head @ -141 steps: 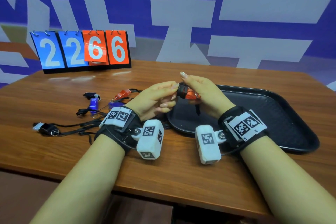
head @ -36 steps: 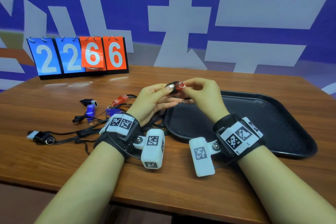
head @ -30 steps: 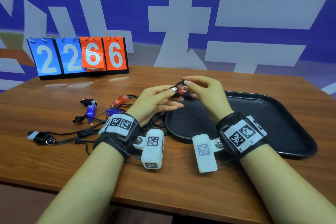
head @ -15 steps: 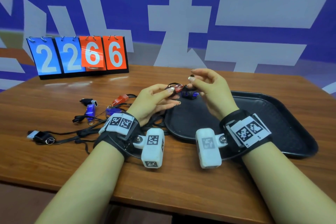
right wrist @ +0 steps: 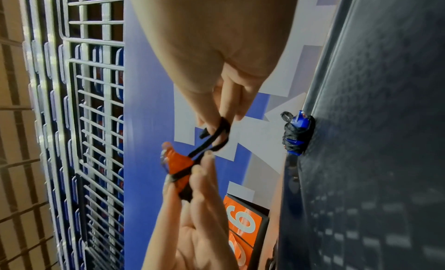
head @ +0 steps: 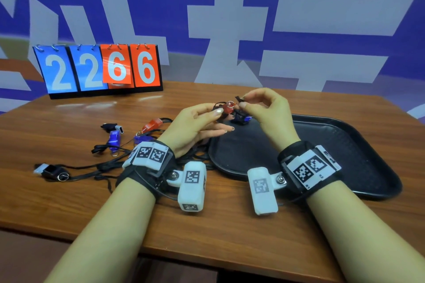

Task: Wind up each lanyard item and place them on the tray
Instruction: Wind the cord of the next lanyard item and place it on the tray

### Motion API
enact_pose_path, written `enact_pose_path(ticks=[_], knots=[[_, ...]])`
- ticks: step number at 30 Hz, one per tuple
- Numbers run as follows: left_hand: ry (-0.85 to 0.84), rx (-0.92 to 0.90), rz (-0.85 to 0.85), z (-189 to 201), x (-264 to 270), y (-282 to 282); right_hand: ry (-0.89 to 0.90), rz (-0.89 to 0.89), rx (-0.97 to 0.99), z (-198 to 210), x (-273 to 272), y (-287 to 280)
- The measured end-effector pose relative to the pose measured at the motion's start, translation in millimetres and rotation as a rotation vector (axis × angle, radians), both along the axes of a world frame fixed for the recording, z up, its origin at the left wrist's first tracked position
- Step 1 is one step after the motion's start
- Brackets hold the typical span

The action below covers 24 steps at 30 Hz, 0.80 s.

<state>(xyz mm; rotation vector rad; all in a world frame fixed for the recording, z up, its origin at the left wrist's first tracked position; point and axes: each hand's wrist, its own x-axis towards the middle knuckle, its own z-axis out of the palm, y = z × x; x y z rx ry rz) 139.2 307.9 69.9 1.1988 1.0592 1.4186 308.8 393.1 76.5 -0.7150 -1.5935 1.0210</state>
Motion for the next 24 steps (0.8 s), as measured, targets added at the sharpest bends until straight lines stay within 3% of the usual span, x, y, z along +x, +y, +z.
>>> enact_pose_path(ticks=[7, 11, 16, 20, 24], knots=[[-0.135, 0.071, -0.049, 2.9, -1.1, -1.4, -0.119, 0.006, -0.092, -8.1, -2.4, 5.0], [-0.172, 0.069, -0.116, 3.1, 0.6, -4.4, -0.031, -0.080, -0.163, -9.7, -0.7, 9.2], [-0.219, 0.067, 0.034, 0.8, 0.2, 1.7, 0.060, -0.058, -0.210, -9.6, -0.3, 8.5], [-0.037, 0.066, 0.246, -4.7, -9.8, 9.5, 0.108, 0.046, -0.036, 2.6, 1.7, -4.1], [0.083, 0.087, 0.265, -8.1, -8.4, 8.6, -0.048, 0.219, 0.104, 6.8, 0.1, -13.3]])
